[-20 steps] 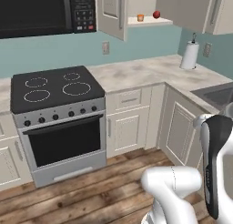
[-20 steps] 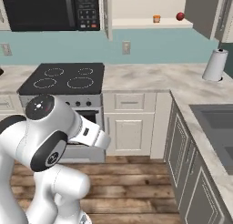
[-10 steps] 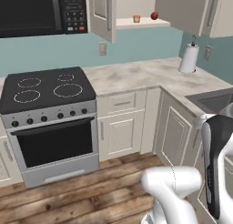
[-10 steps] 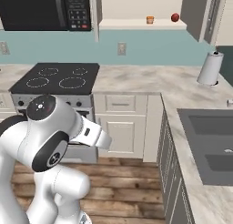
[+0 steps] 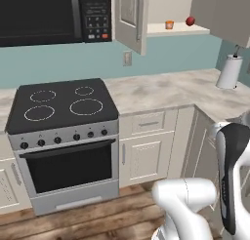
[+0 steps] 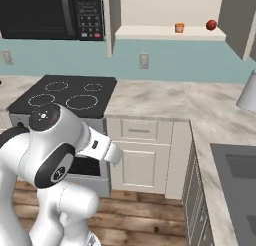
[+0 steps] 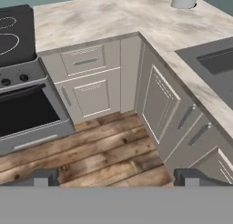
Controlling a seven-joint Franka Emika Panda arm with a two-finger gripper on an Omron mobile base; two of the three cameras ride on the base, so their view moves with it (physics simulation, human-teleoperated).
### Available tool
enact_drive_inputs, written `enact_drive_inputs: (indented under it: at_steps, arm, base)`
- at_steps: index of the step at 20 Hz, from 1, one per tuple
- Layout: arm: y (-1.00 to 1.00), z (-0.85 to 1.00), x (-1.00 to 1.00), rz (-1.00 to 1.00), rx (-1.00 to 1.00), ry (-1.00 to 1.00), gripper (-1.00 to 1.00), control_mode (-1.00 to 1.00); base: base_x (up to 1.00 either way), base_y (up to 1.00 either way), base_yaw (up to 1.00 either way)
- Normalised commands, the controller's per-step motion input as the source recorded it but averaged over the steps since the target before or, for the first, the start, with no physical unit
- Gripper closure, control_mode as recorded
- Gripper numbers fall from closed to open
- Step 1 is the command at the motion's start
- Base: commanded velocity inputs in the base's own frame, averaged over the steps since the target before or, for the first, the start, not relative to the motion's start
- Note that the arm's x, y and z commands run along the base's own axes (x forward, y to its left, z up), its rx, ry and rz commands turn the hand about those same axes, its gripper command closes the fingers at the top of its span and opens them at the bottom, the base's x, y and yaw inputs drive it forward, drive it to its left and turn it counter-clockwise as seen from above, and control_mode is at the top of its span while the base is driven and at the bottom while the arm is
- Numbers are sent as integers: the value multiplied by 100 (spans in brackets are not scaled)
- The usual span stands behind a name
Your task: Pick the avocado and bread from the counter and place them on the plate. Then pick the jam from the cabinet and place it next to the plate. Lastly close the cabinet door.
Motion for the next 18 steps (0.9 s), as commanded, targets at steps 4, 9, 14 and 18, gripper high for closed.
enact_drive_inputs:
  at_steps: [4, 9, 14, 18]
  arm:
    - [0, 0, 0, 0, 0, 0, -100, 100]
    - [0, 0, 0, 0, 0, 0, -100, 100]
    - [0, 0, 0, 0, 0, 0, -100, 100]
    - [0, 0, 0, 0, 0, 0, -100, 100]
  base:
    - [57, -32, 22]
    - [34, -47, 21]
    - [27, -44, 14]
    - [33, -30, 4]
